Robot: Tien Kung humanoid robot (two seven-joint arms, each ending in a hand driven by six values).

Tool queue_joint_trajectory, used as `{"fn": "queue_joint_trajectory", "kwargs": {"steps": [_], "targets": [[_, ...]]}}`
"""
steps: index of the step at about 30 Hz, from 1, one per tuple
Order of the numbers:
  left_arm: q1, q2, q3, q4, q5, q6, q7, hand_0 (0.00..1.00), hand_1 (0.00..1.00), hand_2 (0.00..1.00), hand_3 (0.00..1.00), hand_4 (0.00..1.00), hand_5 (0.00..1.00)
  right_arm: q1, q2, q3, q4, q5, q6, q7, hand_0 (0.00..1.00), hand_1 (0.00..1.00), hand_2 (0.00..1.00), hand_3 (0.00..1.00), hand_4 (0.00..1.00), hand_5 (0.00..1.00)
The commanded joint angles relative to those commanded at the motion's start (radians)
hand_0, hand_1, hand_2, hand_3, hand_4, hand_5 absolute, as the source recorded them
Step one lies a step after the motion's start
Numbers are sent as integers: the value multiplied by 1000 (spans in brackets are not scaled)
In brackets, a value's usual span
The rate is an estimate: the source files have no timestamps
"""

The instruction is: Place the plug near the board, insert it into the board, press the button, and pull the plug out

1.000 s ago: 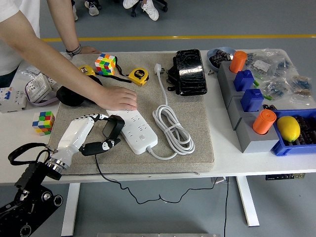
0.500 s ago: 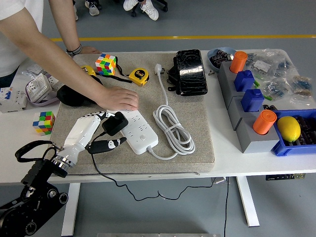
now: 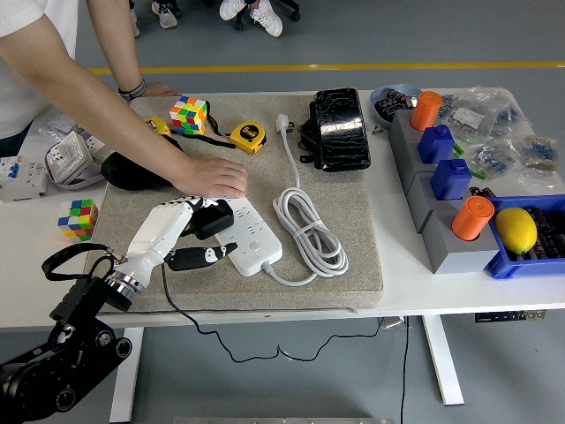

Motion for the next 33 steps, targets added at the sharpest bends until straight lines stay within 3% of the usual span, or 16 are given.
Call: {"fn": "queue_joint_trajectory", "kwargs": {"steps": [10, 18, 19, 22, 24, 25, 30, 31, 33], "targets": [[15, 11, -25, -66, -27, 1, -9, 670, 721, 714, 667, 901, 513, -3, 1, 12, 0, -5, -2, 3, 549, 577, 538, 504, 817, 365], [32, 35, -39, -210, -73, -19, 10, 667, 720, 717, 662, 900, 510, -4, 1, 20, 2, -15, -2, 4, 549, 576, 538, 504, 816, 363], [34, 38, -39, -232, -84, -30, 18, 460, 617, 652, 657, 901, 510, -4, 1, 20, 2, -15, -2, 3, 549, 576, 538, 505, 815, 363], [39, 50, -42, -315, -122, -91, 64, 460, 617, 652, 657, 901, 510, -4, 1, 19, 2, -14, -2, 2, 549, 576, 538, 505, 815, 363], [40, 59, -44, -374, -159, -155, 108, 460, 617, 652, 657, 901, 510, -4, 1, 19, 2, -14, -2, 2, 549, 576, 538, 505, 815, 363], [39, 64, -44, -406, -183, -196, 140, 200, 274, 369, 666, 887, 452, -5, 1, 18, 1, -13, -2, 1, 549, 576, 538, 505, 815, 362], [31, 78, -37, -516, -206, -375, 298, 200, 274, 369, 666, 887, 452, -6, 1, 17, 1, -12, -1, 1, 549, 576, 538, 505, 815, 362], [26, 80, -31, -532, -212, -410, 333, 85, 76, 175, 768, 738, 187, -6, 1, 17, 1, -12, -1, 0, 549, 576, 538, 505, 815, 362], [19, 79, -20, -546, -208, -477, 404, 85, 76, 175, 768, 738, 187, -5, 1, 16, 1, -12, 0, 0, 549, 576, 538, 505, 815, 362]]}}
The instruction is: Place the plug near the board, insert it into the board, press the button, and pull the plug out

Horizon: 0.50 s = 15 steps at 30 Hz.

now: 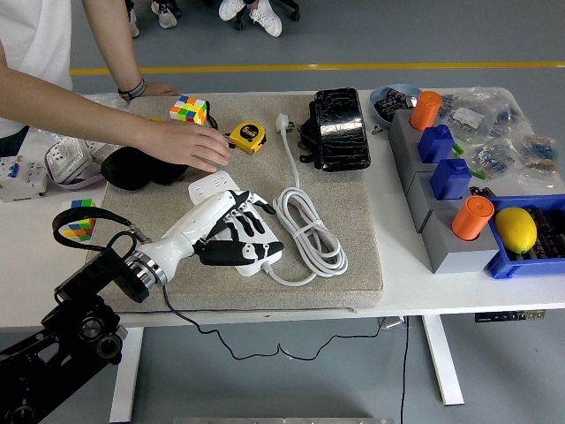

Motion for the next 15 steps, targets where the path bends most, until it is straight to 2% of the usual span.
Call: {"fn": "queue_joint_trajectory", "kwargs": {"steps": [3, 4, 6, 9, 10, 15], "targets": [[-13, -4, 19, -1, 5, -80, 93, 85, 76, 175, 768, 738, 187, 0, 1, 1, 0, -1, 0, 0, 549, 576, 538, 505, 815, 362], [-17, -6, 25, 1, 9, -101, 118, 63, 84, 152, 886, 745, 2, 0, 1, 0, 1, -1, 0, 0, 549, 576, 538, 505, 815, 362], [-23, -11, 37, 9, 8, -128, 153, 63, 84, 152, 886, 745, 2, -1, 0, 0, 1, -2, 0, 0, 549, 576, 538, 505, 815, 362], [-31, -18, 50, 22, 20, -137, 180, 63, 84, 152, 886, 745, 2, -1, -1, -2, 1, -1, 0, 0, 549, 576, 538, 505, 815, 362], [-33, -20, 51, 25, 24, -137, 183, 62, 91, 157, 897, 771, 2, -1, -1, -2, 1, 0, 0, 0, 547, 576, 538, 505, 815, 362], [-38, -26, 51, 50, 53, -128, 192, 62, 91, 157, 897, 771, 2, -1, -2, -3, 1, 1, 0, 0, 547, 576, 538, 505, 815, 362]]}}
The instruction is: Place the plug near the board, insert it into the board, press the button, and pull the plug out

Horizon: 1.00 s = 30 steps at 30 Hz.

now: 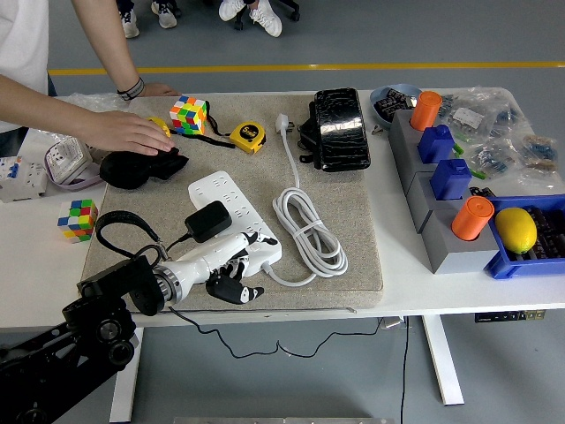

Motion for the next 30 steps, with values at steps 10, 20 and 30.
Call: {"fn": "queue_joint_trajectory", "kwargs": {"steps": [10, 20, 30], "targets": [[1, -6, 4, 58, 26, -9, 19, 62, 89, 157, 888, 778, 2, 0, 0, 3, 1, -4, -1, 2, 548, 575, 538, 504, 816, 363], [0, -10, 0, 81, 39, 0, 20, 63, 91, 159, 880, 771, 2, -1, 0, 7, 2, -7, -1, 2, 549, 575, 538, 505, 815, 363], [3, -9, -7, 74, 26, 4, 9, 62, 91, 160, 875, 770, 2, -1, 1, 7, 2, -7, -1, 2, 550, 575, 538, 505, 816, 363]]}}
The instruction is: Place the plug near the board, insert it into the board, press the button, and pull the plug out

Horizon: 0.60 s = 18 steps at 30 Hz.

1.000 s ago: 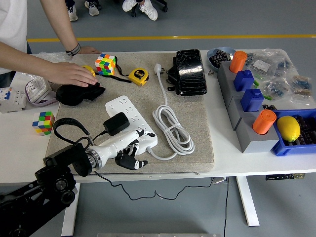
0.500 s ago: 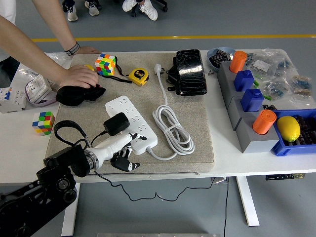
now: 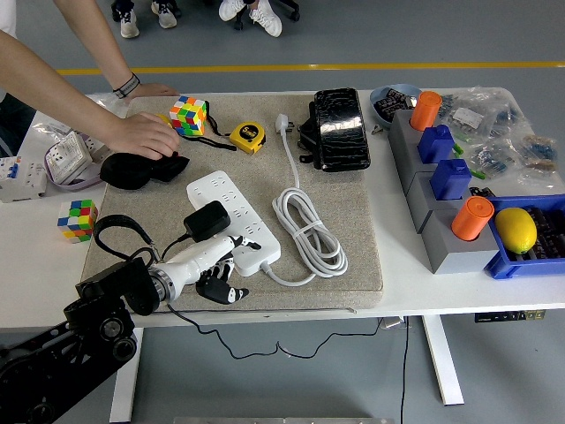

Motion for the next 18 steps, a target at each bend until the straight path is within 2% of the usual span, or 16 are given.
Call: {"fn": "queue_joint_trajectory", "kwargs": {"steps": [8, 18], "targets": [[0, -3, -4, 14, 6, 7, -3, 61, 90, 159, 869, 774, 2, 0, 0, 0, 0, 0, 0, 1, 549, 575, 538, 505, 815, 362], [5, -1, 2, 38, 22, -19, 22, 61, 90, 159, 864, 773, 2, -1, 0, 2, 0, 0, 0, 0, 549, 575, 537, 505, 816, 362]]}}
